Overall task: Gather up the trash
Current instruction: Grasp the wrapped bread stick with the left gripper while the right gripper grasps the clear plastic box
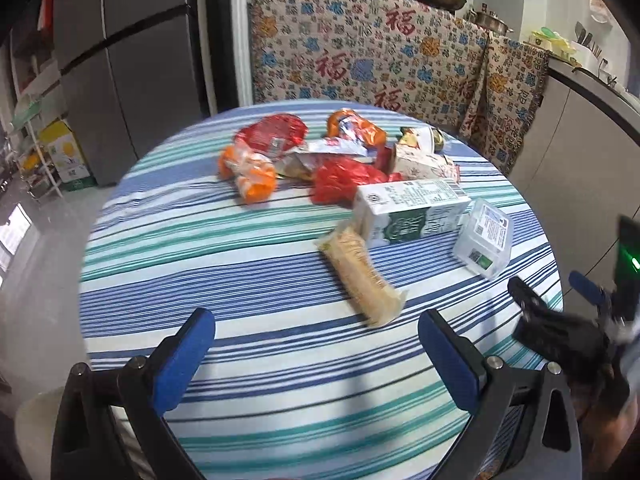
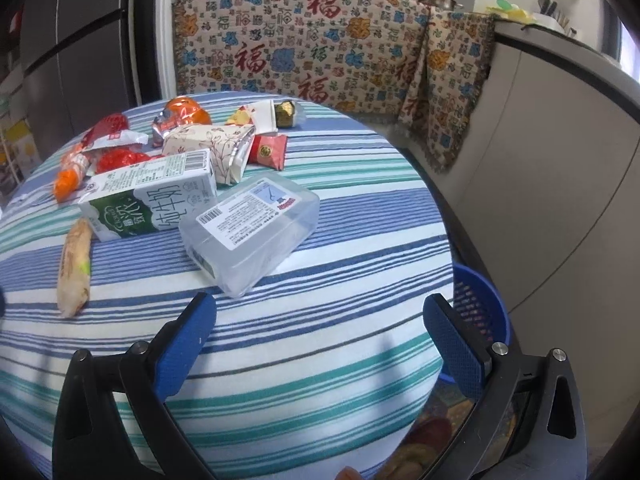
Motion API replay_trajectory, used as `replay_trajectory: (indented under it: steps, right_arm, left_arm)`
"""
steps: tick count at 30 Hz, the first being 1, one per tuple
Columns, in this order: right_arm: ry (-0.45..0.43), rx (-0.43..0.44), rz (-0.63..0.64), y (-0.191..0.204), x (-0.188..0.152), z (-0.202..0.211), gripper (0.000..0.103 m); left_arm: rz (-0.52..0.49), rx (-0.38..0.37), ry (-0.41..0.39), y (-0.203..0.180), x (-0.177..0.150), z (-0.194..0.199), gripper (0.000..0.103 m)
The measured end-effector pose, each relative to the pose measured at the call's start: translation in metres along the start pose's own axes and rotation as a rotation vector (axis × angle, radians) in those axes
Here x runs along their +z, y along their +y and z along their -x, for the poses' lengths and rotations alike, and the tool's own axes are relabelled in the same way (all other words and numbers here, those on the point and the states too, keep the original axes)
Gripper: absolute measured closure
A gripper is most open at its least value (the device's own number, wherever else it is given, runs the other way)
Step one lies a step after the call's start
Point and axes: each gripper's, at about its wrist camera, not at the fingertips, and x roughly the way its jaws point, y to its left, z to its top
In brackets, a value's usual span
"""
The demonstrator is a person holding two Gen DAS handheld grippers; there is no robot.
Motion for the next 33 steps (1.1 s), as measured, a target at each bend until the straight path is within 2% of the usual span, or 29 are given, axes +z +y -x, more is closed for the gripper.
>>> replay_trajectory:
  steps: [2, 7, 10, 13, 18, 22, 29, 33]
  right_arm:
    - [-0.006, 0.022, -0.012, -0.002, -0.003, 0.004, 0.0]
    - [-0.031, 0.071, -0.029, -0.006, -0.005, 0.01, 0.0]
    - [-0.049, 0.101, -0.028, -0.007, -0.005, 0.011, 0.0]
    - [-0.05, 0.108, -0.011, -0.005, -0.002, 0.007, 0.0]
    - [-0.025, 0.092, 0.032, 0.003, 0.012, -0.012, 0.0]
    - [-0.011, 0.084, 0.045, 0.005, 0.014, -0.024, 0.0]
    - [0.03, -0.075, -0.018, -0.028, 0.009, -0.034, 0.0]
    - [0.027, -0.024, -0.054, -0.036, 0.007, -0.022, 0.0]
  left_arm:
    - [0.002, -0.012, 0.002, -0.01, 0.008, -0.014, 0.0]
    - [0.016, 0.051, 0.054, -0.018, 0.02, -0.055, 0.0]
    - [0.025, 0.091, 0.08, -0.011, 0.02, -0.07, 0.0]
    - [0.038, 0.101, 0.095, 0.003, 0.016, -0.075, 0.0]
    - [0.055, 0.095, 0.106, 0.026, 0.011, -0.072, 0.0]
    - [0.065, 0.059, 0.12, 0.042, 0.006, -0.071, 0.0]
    - [-0.011, 0.071, 0.119, 0.042, -0.001, -0.067, 0.0]
    - [-0.018, 0.06, 0.136, 0.043, 0.0, -0.066, 0.0]
